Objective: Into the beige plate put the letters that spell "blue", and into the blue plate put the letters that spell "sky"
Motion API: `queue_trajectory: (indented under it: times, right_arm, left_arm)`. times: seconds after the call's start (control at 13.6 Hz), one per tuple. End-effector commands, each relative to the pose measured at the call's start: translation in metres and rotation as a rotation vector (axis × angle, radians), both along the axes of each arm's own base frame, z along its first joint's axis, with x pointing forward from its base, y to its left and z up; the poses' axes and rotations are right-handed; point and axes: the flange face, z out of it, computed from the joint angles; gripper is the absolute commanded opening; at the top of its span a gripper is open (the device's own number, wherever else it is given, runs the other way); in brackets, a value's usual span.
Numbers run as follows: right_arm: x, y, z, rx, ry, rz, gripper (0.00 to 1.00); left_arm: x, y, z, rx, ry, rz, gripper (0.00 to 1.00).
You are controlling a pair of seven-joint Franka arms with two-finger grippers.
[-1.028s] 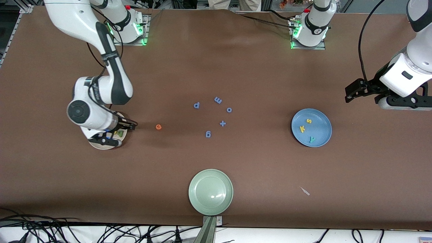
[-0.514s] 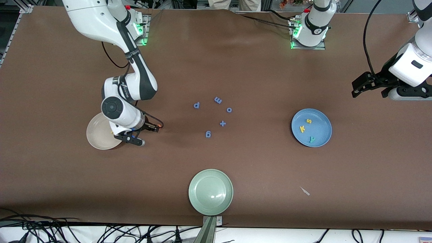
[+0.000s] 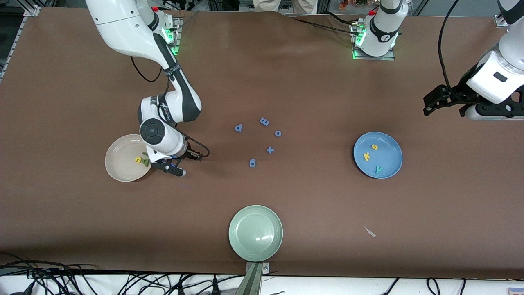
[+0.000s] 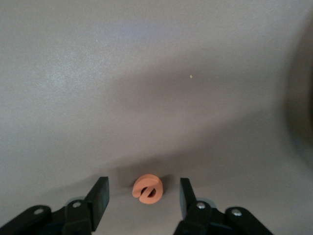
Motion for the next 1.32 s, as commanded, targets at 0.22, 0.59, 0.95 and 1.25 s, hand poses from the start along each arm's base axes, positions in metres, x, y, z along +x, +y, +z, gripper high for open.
queue_trajectory:
  times: [0.22, 0.59, 0.95, 1.25]
  right_arm:
    - [-0.008, 0.002, -0.01, -0.001, -0.004, -0.015, 0.46]
    - [-0.007, -0.001, -0.004, 0.003, -0.006, -0.001, 0.08]
    - [0.014, -0.043, 0.043, -0.014, 0.039, 0.089, 0.08]
    - [0.032, -0.133, 0.088, -0.034, 0.114, 0.264, 0.12]
  left_arm:
    - [-0.004, 0.007, 0.007, -0.012, 0.005, -0.005, 1.0]
    - [-0.003, 0.006, 0.006, -0.012, 0.006, -0.007, 1.0]
    - [-0.003, 0.006, 0.006, -0.011, 0.006, -0.007, 1.0]
    - [-0.002, 0.006, 0.005, -0.012, 0.008, -0.008, 1.0]
